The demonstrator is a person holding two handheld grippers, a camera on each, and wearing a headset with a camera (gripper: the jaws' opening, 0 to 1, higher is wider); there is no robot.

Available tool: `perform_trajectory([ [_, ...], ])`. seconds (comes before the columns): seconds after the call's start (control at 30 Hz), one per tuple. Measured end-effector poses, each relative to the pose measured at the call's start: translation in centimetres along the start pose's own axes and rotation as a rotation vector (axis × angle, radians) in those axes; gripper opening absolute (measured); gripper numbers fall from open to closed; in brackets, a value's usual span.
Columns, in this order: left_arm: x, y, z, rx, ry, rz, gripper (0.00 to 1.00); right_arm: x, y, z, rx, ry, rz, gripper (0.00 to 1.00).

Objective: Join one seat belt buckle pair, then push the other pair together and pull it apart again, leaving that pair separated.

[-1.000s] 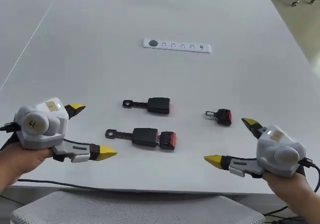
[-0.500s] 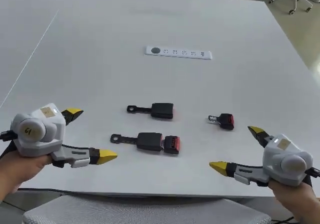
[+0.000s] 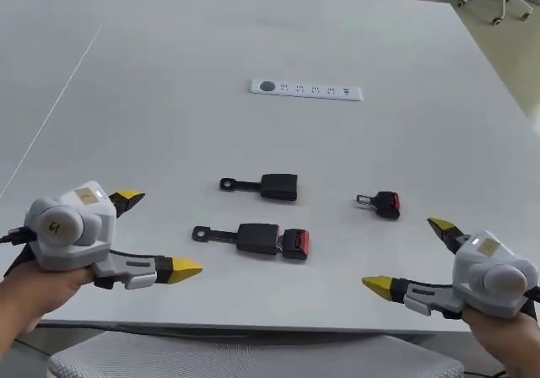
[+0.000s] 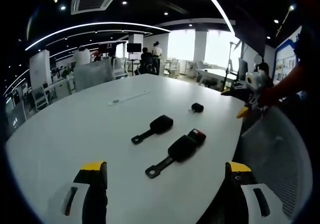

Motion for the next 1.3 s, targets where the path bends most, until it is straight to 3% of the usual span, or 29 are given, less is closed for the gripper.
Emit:
perform_trajectory([
  [1.3,0.01,0.11,-0.11,0.008,0.01,-0.006,1.0,0.27,-0.64,-0.82,0.041,0.011,0.0,1.0],
])
Point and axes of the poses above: the centre of the closed fingertips' face, and the gripper's own axes: y roughly backward along the fingers, z roughly to its right, x roughly out of its top, the point moved 4 cm from there along y, roughly backward along the fingers
